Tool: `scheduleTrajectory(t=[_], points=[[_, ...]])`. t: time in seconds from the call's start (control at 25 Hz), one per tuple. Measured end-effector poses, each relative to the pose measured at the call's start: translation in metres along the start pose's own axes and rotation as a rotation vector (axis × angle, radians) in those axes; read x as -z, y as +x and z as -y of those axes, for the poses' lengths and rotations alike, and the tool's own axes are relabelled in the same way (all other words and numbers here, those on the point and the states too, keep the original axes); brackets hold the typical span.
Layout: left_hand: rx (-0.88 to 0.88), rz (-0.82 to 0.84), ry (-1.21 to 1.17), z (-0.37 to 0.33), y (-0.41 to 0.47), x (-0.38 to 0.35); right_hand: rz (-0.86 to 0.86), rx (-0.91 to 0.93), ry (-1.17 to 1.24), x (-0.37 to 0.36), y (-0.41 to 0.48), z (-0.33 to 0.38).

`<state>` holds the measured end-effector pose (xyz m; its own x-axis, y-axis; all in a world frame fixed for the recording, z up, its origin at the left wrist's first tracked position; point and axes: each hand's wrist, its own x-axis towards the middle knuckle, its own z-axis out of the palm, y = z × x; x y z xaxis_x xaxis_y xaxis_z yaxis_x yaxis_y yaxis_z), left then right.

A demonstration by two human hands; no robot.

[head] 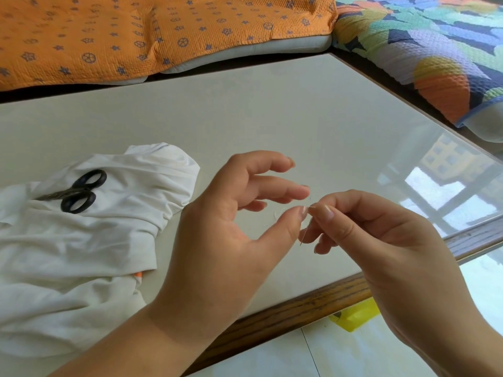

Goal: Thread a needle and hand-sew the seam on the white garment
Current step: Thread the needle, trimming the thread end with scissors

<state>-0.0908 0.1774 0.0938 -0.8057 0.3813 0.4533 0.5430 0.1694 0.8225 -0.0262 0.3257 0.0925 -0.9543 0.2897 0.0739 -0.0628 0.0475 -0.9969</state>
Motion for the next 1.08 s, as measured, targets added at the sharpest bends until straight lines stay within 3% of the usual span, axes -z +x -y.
scheduleTrajectory(t=[0.32, 0.8, 1.08], points=[[-0.188, -0.049, 0.175, -0.002, -0.001, -0.002, 0.038, -0.024, -0.018, 0.0, 0.001, -0.001], [0.118, -0.013, -0.066, 0.003, 0.002, 0.001, 0.148, -0.346, 0.538, 0.0, 0.009, 0.002], [0.177, -0.016, -0.135, 0.005, 0.005, 0.004, 0.111, -0.376, 0.698, -0.002, 0.011, 0.001]])
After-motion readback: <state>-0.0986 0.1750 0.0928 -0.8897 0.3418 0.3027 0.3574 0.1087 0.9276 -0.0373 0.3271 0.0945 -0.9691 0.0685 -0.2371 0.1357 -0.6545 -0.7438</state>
